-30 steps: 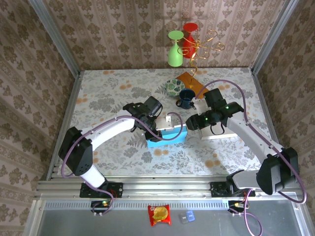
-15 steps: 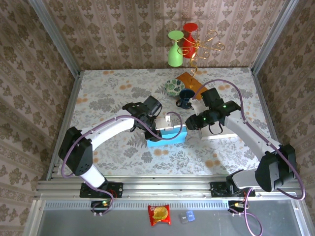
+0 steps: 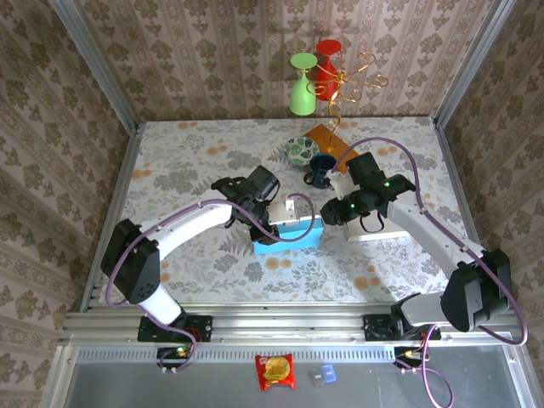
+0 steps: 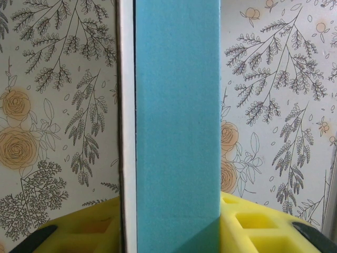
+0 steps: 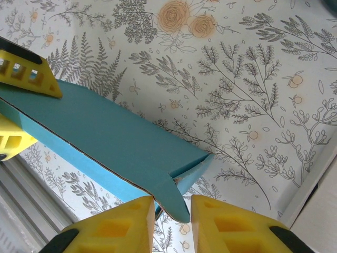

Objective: Fold the paper box

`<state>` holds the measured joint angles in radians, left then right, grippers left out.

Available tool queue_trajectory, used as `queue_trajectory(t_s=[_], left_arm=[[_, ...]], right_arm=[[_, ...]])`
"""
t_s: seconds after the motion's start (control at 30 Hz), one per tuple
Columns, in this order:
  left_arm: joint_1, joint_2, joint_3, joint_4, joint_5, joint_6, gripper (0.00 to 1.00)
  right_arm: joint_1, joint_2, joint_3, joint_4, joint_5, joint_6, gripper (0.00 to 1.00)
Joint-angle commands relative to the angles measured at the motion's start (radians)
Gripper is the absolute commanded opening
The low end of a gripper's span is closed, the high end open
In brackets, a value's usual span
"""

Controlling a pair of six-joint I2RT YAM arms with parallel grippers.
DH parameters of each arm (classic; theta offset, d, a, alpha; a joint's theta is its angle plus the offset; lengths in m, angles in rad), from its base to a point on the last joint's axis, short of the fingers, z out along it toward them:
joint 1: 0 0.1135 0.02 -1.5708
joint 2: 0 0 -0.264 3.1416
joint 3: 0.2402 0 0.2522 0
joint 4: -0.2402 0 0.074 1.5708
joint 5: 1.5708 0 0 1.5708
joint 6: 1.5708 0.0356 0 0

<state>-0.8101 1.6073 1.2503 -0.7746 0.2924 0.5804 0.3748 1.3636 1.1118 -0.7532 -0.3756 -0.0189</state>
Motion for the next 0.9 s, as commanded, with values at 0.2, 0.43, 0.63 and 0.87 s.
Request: queue_trajectory(t_s=[0.2, 0.43, 0.63, 0.87], left_arm=[[0.006, 0.012, 0.023, -0.029, 0.028, 0.027, 0.39], [0.006, 0.014, 0.024, -0.029, 0.028, 0.03, 0.38], [0.006, 0.013, 0.024, -0.028, 0.028, 0.028, 0.38], [0.006, 0.012, 0.023, -0.021, 0.019, 0.014, 0.37]], right_arm=[[0.019, -0.01, 0.001, -0.014, 0.047, 0.012, 0.24], [0.046, -0.008, 0.004, -0.012, 0.105, 0.018, 0.2], [0.065, -0.026, 0.004, -0.006, 0.17, 0.034, 0.1], [0.091, -0.048, 0.002, -0.013, 0.239, 0.104, 0.0]])
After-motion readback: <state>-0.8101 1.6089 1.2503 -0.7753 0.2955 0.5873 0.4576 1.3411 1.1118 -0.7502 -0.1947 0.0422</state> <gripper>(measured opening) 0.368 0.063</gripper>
